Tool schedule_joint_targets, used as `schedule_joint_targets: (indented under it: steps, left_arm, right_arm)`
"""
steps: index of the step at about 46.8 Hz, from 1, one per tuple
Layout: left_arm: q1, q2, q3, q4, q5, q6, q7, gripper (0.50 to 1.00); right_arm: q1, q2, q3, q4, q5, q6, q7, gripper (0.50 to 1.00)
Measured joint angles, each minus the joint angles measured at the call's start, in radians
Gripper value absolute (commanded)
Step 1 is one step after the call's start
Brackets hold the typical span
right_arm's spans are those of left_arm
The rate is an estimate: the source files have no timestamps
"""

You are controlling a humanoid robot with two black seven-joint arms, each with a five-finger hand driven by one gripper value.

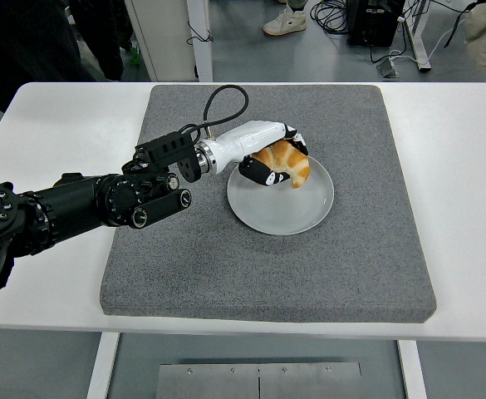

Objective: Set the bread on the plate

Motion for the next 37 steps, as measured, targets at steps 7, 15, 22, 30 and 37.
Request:
schedule_joint_targets:
  steps: [7,15,22,30,37]
  left_arm:
    - [0.013,0.0,0.022,0.003,0.002,0.01,-0.002,0.5]
    - [0.018,0.0,0.027,0.003,0.002,0.011,-0.005,0.5]
    - [0.019,0.0,0.027,0.003,0.002,0.011,-0.008,0.5]
    - [0.031,0.0,0.026,0.003,0.001,0.011,-0.008,0.5]
    - [0.038,0.0,0.023,0.003,0.0,0.011,-0.008,0.5]
  right_arm:
    - [0.001,0.0,0.0,0.0,0.0,0.0,0.0,1.0]
    - [0.002,0.0,0.0,0.0,0.0,0.0,0.0,1.0]
    - [0.002,0.0,0.0,0.0,-0.001,0.0,0.0,1.0]
    - [0.001,0.0,0.0,0.0,-0.001,0.0,0.0,1.0]
    - [0.0,0.0,0.0,0.0,0.0,0.0,0.0,1.0]
